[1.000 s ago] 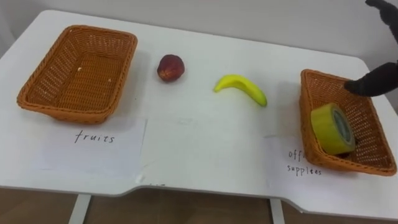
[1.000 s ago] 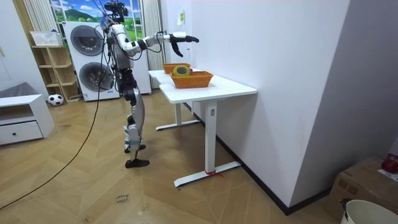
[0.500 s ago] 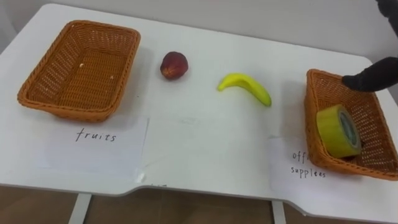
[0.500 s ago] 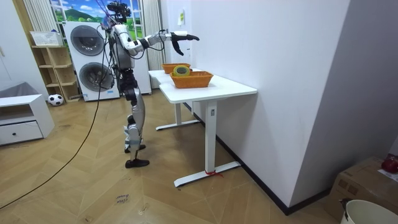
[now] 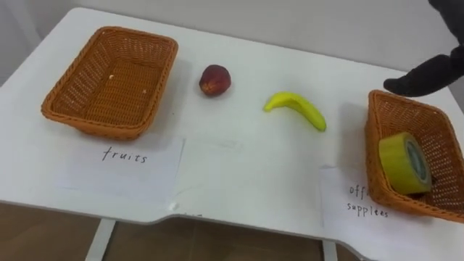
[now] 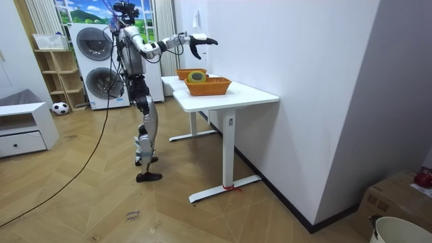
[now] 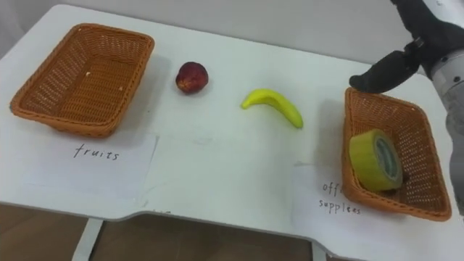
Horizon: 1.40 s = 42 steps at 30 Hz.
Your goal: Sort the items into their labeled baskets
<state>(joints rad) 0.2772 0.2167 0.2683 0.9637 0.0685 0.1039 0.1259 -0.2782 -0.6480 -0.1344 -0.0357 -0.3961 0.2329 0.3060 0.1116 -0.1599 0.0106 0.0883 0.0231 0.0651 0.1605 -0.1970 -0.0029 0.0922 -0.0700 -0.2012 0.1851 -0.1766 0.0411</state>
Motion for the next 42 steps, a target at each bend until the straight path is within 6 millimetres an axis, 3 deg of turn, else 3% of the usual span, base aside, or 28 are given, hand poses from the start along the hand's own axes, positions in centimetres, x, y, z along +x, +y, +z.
trace_targets(steps=[3,11,21,23,28,31,35,42], left_arm=[[0.0,0.1,-0.4,0.003,0.012,0.007,0.00],[-0.3,0.2,-1.8,0.032,0.064,0.017,0.00],[-0.2,0.4,-1.3,0.056,0.041,0.020,0.00],[-0.2,0.4,-1.0,0.058,0.035,0.017,0.00],[-0.2,0.3,-1.0,0.057,0.044,0.015,0.00],[-0.1,0.3,-0.4,0.048,0.029,0.016,0.00],[0.3,0.6,1.1,0.052,-0.003,0.024,0.00],[0.4,-0.2,2.9,0.085,-0.051,0.005,0.00]], right_arm=[[0.5,0.1,0.0,0.009,0.011,0.005,0.00],[0.9,1.7,-1.2,0.016,0.062,0.059,0.00],[1.7,2.7,-2.0,0.040,0.105,0.094,0.00],[1.7,3.2,-2.6,0.053,0.127,0.113,0.00],[1.9,4.6,-3.5,0.068,0.171,0.170,0.00],[1.9,5.4,-4.1,0.060,0.199,0.196,0.00],[2.4,6.2,-3.7,0.048,0.192,0.223,0.00],[3.6,7.3,-3.7,0.027,0.225,0.240,0.00]], waist=[[0.003,-0.002,0.0060],[0.036,-0.004,0.0048],[0.056,0.010,0.0033],[0.056,0.015,0.0019],[0.070,0.021,0.0006],[0.082,0.017,-0.0055],[0.091,0.010,-0.0070],[0.118,0.010,-0.0030]], left_leg=[[-0.017,-0.001,-0.014,0.003,-0.001,-0.001],[-0.027,-0.001,-0.030,0.011,-0.001,-0.001],[-0.047,-0.002,-0.044,0.030,0.000,-0.002],[-0.065,-0.002,-0.056,0.036,-0.001,-0.003],[-0.086,-0.002,-0.068,0.043,0.000,-0.004],[-0.114,-0.001,-0.071,0.045,0.002,-0.007],[-0.155,-0.002,-0.077,0.056,0.011,-0.008],[-0.170,-0.003,-0.078,0.062,0.012,-0.008]], right_leg=[[-0.005,0.000,-0.015,0.000,0.000,0.000],[-0.008,0.001,-0.026,0.001,0.001,-0.001],[-0.009,0.000,-0.028,-0.001,0.001,-0.001],[-0.016,-0.001,-0.051,0.000,0.001,-0.001],[-0.027,0.001,-0.051,0.000,0.001,-0.002],[-0.050,0.002,-0.052,0.001,0.003,-0.006],[-0.092,0.001,-0.063,0.001,0.008,-0.012],[-0.105,0.000,-0.063,0.000,0.008,-0.013]], base=[[0.11],[0.06],[0.04],[0.17],[0.09],[0.01],[0.04],[0.01]])
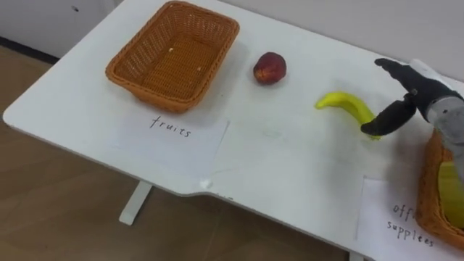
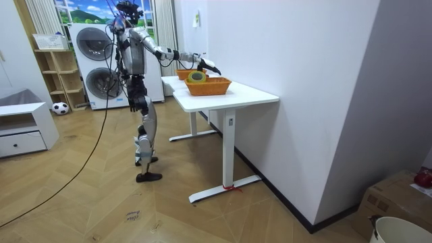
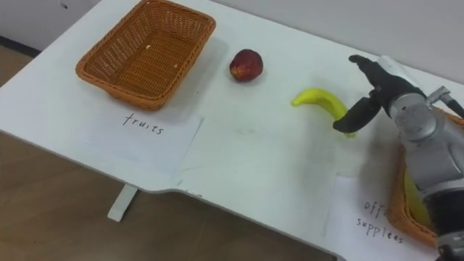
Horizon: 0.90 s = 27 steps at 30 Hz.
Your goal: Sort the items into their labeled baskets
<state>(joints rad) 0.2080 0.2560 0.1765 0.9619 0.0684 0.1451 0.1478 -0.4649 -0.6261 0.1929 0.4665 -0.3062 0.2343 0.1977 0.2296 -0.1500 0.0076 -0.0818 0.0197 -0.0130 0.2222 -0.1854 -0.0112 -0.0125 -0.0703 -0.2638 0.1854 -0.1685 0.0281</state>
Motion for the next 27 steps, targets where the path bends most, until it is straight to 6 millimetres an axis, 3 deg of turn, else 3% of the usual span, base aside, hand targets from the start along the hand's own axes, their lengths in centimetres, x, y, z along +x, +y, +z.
trace_targets(steps=[11,17,27], left_arm=[[-0.1,-0.7,0.2,0.024,-0.010,0.003,0.00],[0.1,-1.4,0.9,-0.014,-0.010,-0.030,0.00],[0.1,-1.6,0.6,-0.052,0.005,-0.041,0.00]], right_arm=[[0.4,1.1,0.5,-0.022,-0.029,0.016,0.00],[1.0,1.2,1.3,-0.052,-0.042,0.017,0.00],[1.0,1.2,1.8,-0.064,-0.068,0.004,0.00]], waist=[[0.001,-0.013,0.0098],[0.002,-0.004,0.0172],[0.001,0.000,0.0183]], left_leg=[[-0.030,-0.002,-0.023,0.003,0.001,-0.001],[-0.068,-0.003,-0.026,0.019,0.001,-0.001],[-0.092,-0.006,-0.031,0.030,0.001,-0.001]], right_leg=[[-0.016,0.000,-0.015,0.000,0.000,0.000],[-0.045,-0.001,-0.014,0.000,0.000,0.000],[-0.061,-0.003,-0.026,0.000,0.000,-0.001]], base=[[0.07],[0.01],[0.02]])
